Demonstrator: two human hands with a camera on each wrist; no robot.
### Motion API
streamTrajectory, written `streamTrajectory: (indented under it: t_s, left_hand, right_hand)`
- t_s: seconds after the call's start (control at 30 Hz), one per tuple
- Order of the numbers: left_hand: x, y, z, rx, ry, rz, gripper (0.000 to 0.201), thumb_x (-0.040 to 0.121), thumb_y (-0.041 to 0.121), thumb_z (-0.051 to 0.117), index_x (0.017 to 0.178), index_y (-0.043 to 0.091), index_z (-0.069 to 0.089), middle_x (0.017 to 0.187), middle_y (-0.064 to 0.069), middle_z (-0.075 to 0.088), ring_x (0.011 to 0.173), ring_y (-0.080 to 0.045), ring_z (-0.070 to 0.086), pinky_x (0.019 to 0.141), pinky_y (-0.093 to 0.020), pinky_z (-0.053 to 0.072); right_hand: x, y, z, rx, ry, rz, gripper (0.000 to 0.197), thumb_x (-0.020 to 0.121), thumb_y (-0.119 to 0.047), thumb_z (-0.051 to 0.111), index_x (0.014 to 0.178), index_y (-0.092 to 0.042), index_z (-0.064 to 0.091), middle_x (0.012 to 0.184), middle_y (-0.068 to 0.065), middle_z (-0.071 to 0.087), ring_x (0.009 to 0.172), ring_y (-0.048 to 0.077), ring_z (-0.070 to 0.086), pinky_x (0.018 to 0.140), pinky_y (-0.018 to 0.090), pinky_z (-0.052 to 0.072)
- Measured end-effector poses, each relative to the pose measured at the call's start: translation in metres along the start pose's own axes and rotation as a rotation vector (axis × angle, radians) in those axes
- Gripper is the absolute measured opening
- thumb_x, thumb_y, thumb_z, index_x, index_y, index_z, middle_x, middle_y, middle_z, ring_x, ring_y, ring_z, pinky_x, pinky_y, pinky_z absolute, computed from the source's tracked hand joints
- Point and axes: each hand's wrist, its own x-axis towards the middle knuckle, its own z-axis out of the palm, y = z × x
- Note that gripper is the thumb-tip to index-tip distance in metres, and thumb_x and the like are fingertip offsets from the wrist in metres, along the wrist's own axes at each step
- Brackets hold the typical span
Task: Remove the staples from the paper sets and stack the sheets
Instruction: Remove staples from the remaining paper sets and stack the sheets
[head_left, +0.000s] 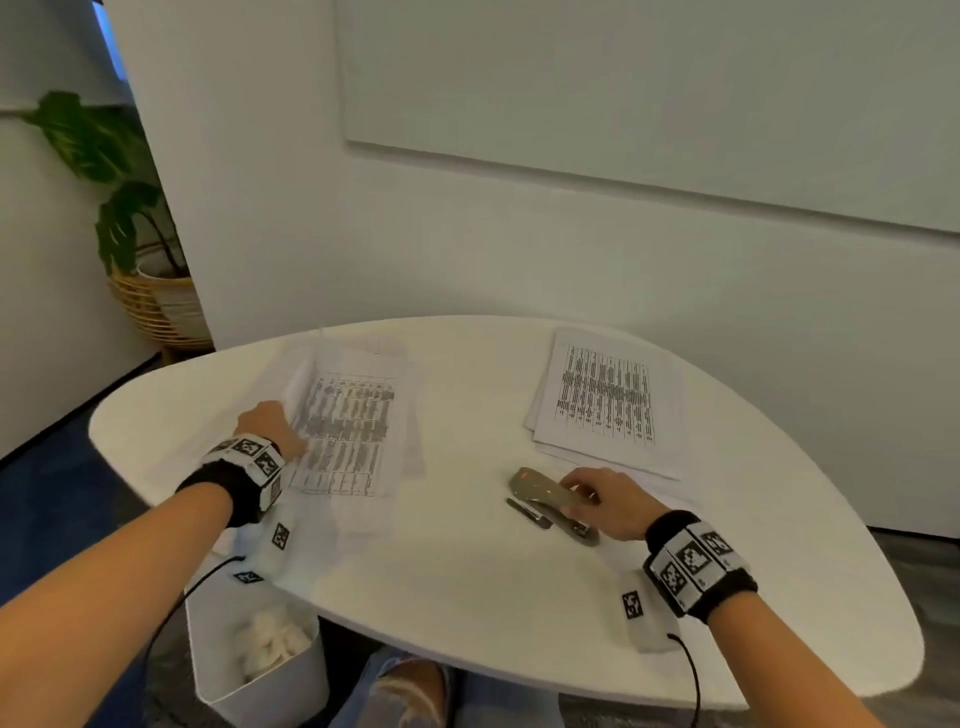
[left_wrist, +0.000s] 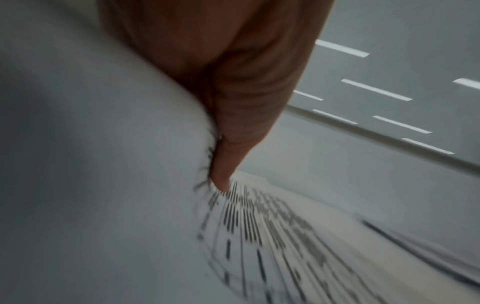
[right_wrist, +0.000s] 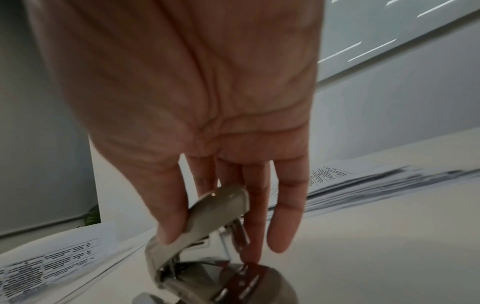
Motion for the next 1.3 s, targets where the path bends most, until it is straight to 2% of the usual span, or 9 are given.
streamTrajectory:
  t_s: [0.2,0.33,0.4,0.47,0.67,0.8,0.93,1.13,1.3]
  left_hand:
    - [-0.052,0.023,-0.003,-0.117,-0.076,0.257,0.07,0.087,0.017,0.065,0.142,-0.002,0.024,0.125,-0.018,0.049,0.107,-0.03,0.051,0.077,-0.027,0.042]
    - [-0.078,0.03,0.007,-0.181,-0.149,0.412,0.09,0.085,-0.003,0.054,0.152,0.021,-0.001,0.085,0.011,0.042,0.076,-0.015,0.049,0.075,-0.032,0.048]
    - [-0.083,0.034,0.002,-0.245,-0.11,0.459,0.081,0.084,-0.008,0.049,0.151,0.026,0.02,0.091,0.015,0.046,0.072,-0.01,0.049,0.072,-0.029,0.05]
    - [-0.083,0.039,-0.004,-0.363,-0.056,0.441,0.061,0.084,-0.011,0.045,0.135,0.021,0.052,0.125,0.002,0.056,0.075,-0.01,0.055,0.063,-0.02,0.048]
    - [-0.077,0.048,-0.001,-0.576,-0.108,0.246,0.049,0.088,-0.005,0.044,0.134,0.008,0.051,0.128,-0.015,0.056,0.101,-0.035,0.06,0.083,-0.045,0.054]
    - [-0.078,0.035,-0.002,-0.395,-0.293,0.38,0.067,0.088,0.001,0.055,0.148,0.022,0.03,0.136,-0.009,0.049,0.098,-0.025,0.06,0.078,-0.033,0.053]
    - [-0.078,-0.012,-0.004,0.07,-0.525,0.519,0.054,0.079,0.014,0.075,0.12,0.042,0.054,0.124,-0.002,0.052,0.076,-0.018,0.058,0.072,-0.026,0.051]
    - [-0.096,-0.044,0.017,0.062,-0.393,0.563,0.033,0.079,0.024,0.076,0.111,0.027,0.069,0.108,0.004,0.063,0.084,0.0,0.057,0.07,-0.004,0.041]
    - [-0.131,-0.012,0.008,0.106,-0.732,0.575,0.047,0.089,0.039,0.063,0.132,0.021,0.054,0.084,0.006,0.071,0.058,-0.006,0.066,0.069,-0.017,0.051]
  right_hand:
    - [-0.003,-0.001,-0.003,-0.106,0.015,0.11,0.031,0.093,-0.032,0.052,0.119,-0.016,0.052,0.119,0.009,0.059,0.095,0.022,0.054,0.081,0.026,0.043]
    - [-0.005,-0.008,0.004,-0.188,-0.016,0.114,0.043,0.089,-0.039,0.059,0.12,-0.012,0.047,0.116,0.007,0.058,0.09,0.019,0.048,0.079,0.027,0.039]
    - [-0.006,-0.009,0.005,-0.201,0.003,0.109,0.04,0.09,-0.036,0.058,0.12,-0.011,0.048,0.118,0.009,0.059,0.09,0.02,0.049,0.078,0.026,0.038]
    - [-0.007,-0.009,0.004,-0.193,0.005,0.12,0.039,0.091,-0.034,0.057,0.121,-0.01,0.048,0.119,0.011,0.059,0.099,0.025,0.054,0.08,0.027,0.04]
    - [-0.01,-0.007,0.007,-0.181,0.017,0.129,0.038,0.092,-0.031,0.056,0.122,-0.01,0.047,0.119,0.012,0.059,0.106,0.027,0.055,0.082,0.028,0.04]
    - [-0.011,-0.002,0.009,-0.164,0.033,0.129,0.034,0.093,-0.029,0.054,0.121,-0.011,0.047,0.117,0.01,0.06,0.09,0.021,0.05,0.077,0.026,0.037]
    - [-0.009,0.001,0.01,-0.195,0.049,0.131,0.02,0.094,-0.027,0.053,0.106,-0.015,0.045,0.116,0.009,0.06,0.088,0.018,0.047,0.077,0.024,0.035]
    - [-0.006,0.0,0.018,-0.184,0.075,0.156,0.019,0.097,-0.027,0.047,0.108,-0.013,0.042,0.114,0.009,0.058,0.088,0.019,0.048,0.075,0.026,0.036]
    - [-0.011,-0.01,0.012,-0.096,0.114,0.142,0.015,0.099,-0.027,0.044,0.101,-0.014,0.037,0.099,0.005,0.052,0.087,0.021,0.051,0.074,0.027,0.038]
